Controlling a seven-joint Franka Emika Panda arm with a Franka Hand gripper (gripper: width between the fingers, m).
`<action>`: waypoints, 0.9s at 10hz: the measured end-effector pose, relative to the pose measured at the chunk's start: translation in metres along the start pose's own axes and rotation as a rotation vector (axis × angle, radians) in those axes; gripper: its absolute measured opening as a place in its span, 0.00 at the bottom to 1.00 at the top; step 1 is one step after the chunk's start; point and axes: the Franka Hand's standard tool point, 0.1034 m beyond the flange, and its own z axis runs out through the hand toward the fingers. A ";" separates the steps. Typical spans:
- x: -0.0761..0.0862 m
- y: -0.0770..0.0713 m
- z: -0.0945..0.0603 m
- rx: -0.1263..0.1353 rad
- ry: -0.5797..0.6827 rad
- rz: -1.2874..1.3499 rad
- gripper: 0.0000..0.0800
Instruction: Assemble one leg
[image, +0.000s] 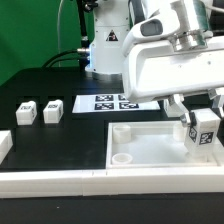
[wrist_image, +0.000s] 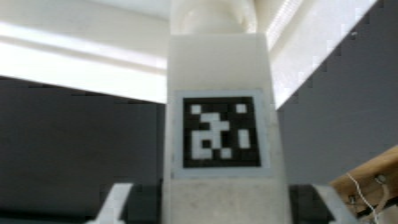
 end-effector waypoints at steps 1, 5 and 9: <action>0.000 0.002 0.000 -0.002 0.002 -0.001 0.37; 0.000 0.011 0.000 -0.008 0.008 0.010 0.37; -0.003 0.010 0.002 -0.002 -0.017 0.011 0.78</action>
Offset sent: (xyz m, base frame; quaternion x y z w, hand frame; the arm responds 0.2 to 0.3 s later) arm -0.0027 -0.0081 -0.0166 0.0079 0.0106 -0.0061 0.9999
